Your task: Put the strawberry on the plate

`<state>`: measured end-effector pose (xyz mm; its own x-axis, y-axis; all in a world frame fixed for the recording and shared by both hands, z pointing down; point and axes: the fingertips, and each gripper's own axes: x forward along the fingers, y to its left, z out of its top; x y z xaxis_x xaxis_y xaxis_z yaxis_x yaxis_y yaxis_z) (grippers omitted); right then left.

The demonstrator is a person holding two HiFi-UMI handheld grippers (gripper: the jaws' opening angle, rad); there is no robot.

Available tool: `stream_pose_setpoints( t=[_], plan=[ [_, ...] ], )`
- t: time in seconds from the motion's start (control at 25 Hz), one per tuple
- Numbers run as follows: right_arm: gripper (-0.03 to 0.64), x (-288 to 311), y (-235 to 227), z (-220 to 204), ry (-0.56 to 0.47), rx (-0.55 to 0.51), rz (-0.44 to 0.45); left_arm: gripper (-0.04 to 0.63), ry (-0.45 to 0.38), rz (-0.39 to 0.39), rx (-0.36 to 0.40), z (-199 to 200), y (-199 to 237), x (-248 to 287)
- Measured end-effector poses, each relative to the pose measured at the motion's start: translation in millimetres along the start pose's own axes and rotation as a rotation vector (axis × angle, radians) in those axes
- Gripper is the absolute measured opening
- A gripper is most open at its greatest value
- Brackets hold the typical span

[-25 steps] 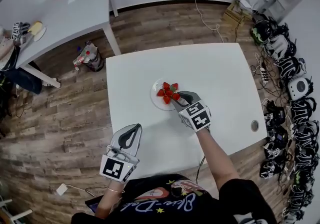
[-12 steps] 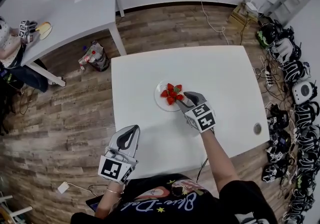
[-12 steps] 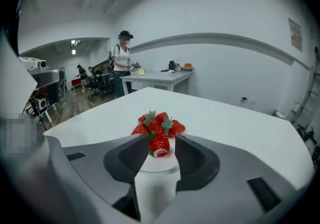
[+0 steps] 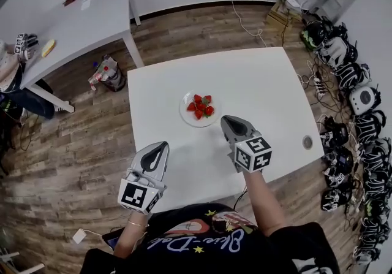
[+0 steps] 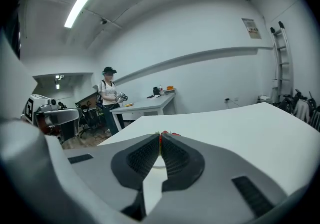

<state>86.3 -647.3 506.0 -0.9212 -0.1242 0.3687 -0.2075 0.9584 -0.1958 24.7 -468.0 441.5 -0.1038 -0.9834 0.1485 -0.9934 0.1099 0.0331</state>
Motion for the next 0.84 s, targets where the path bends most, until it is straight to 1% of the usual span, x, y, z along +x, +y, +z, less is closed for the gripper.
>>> stream_pose_setpoints(
  t=[0.12,0.28,0.44,0.64,0.84],
  plan=[
    [0.028,-11,4,2,-0.015,0.001,-0.008,0.0,-0.007,-0.028,-0.004,1,-8,3],
    [0.028,-21,0,4,-0.028,0.032,-0.032,0.0,-0.025,-0.055,-0.003,11,-21,3],
    [0.028,-26,2,6,-0.031,0.026,-0.039,0.0,-0.033,-0.065,0.0,15,-26,2],
    [0.028,-27,3,9,-0.044,0.029,-0.046,0.0,-0.033,-0.063,-0.021,11,-27,-2],
    [0.028,-26,3,7,-0.042,0.033,-0.046,0.0,-0.014,-0.083,-0.021,5,-33,-2]
  ],
)
